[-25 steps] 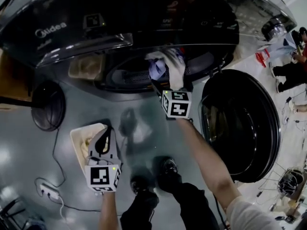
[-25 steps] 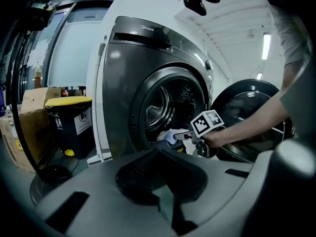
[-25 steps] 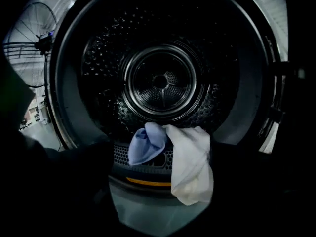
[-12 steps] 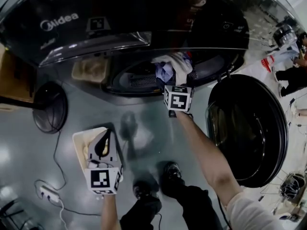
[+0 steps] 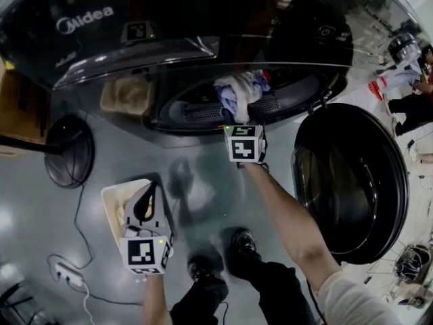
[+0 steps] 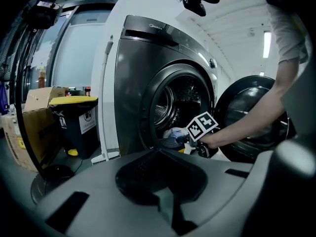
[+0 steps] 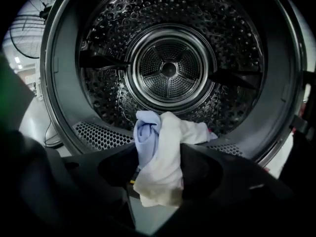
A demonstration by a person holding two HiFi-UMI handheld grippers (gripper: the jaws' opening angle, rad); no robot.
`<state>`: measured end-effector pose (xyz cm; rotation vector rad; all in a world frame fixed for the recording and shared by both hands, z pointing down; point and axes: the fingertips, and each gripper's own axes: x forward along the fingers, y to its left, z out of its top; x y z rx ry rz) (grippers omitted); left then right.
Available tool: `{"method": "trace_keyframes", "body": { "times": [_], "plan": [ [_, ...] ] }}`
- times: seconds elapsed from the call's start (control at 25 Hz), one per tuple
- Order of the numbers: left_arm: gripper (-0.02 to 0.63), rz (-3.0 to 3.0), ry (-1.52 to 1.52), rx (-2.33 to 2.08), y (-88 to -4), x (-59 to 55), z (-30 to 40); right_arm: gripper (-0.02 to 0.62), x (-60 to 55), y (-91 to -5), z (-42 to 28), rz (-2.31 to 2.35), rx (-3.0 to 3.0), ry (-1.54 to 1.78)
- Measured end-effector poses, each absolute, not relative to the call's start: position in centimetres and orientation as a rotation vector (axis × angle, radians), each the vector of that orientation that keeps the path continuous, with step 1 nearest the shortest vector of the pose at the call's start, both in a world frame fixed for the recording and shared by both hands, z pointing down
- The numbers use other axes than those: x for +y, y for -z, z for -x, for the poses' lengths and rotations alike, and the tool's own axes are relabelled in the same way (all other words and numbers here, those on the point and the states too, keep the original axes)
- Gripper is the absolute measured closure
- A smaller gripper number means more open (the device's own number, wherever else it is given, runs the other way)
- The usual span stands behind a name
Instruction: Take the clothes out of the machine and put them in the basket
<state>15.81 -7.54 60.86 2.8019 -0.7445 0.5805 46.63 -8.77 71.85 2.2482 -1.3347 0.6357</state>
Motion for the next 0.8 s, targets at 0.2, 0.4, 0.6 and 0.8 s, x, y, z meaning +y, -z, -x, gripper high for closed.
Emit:
{"method": "trace_keyframes", "body": {
  "times": [0.2, 0.4, 0.6, 0.8],
  "plan": [
    [0.588, -2.791, -0.565, -0.772, -60.9, -8.1, -14.8, 0.462, -8.8, -71.6, -45.7, -2.220, -1.357, -0.588],
    [0.588, -2.780, -0.568, -0.775, -60.3, -7.5, -14.1, 0.479, -8.2, -70.3, -45.7, -2.239, -1.381, -0.635],
    [0.588, -2.755, -0.610, -0.778, -58.3, -6.3, -13.4, 0.482, -6.3, -66.5, -44.3, -2.252, -1.420, -0.616],
    [0.588, -2.771, -0.569, -0.748, -53.6, -4.8, -14.3, 0.482, -3.3, -61.2, -42.6, -2.246, -1.487, -0.583]
  ]
}}
